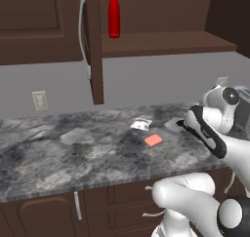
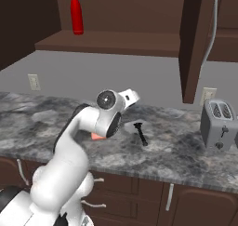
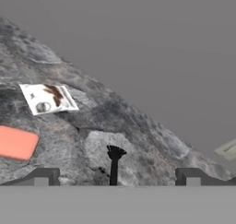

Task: Pick the bar soap and dish brush from the cabinet and place them on the counter.

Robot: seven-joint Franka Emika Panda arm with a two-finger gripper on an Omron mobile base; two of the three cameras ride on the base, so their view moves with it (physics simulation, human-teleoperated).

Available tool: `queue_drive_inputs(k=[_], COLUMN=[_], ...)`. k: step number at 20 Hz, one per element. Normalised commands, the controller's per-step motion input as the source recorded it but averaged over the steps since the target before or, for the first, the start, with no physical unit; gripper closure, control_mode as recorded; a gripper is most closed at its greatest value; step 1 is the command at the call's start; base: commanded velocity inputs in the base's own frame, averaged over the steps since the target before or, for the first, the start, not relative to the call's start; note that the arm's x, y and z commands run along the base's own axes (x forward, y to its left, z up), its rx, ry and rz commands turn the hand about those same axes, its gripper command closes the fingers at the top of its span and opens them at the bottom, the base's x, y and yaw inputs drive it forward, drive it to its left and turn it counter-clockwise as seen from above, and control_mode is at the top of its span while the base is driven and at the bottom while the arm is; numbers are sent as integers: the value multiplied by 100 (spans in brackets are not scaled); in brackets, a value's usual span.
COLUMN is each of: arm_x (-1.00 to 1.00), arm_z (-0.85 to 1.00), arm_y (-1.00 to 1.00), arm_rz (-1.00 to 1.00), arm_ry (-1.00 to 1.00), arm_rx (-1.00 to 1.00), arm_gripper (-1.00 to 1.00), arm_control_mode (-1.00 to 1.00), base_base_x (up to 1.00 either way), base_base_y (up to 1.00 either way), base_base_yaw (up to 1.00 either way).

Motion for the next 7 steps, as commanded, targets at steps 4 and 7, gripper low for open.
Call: queue_drive_inputs(k=[4, 7], arm_x=[-63, -71], arm_z=[51, 42], arm_y=[-2, 0], arm_rz=[0, 0], arm_ry=[5, 4], arm_rx=[0, 0], arm_gripper=[-100, -100], arm_control_mode=[-100, -100], base_base_x=[0, 0], base_base_y=[0, 0], base_base_yaw=[0, 0])
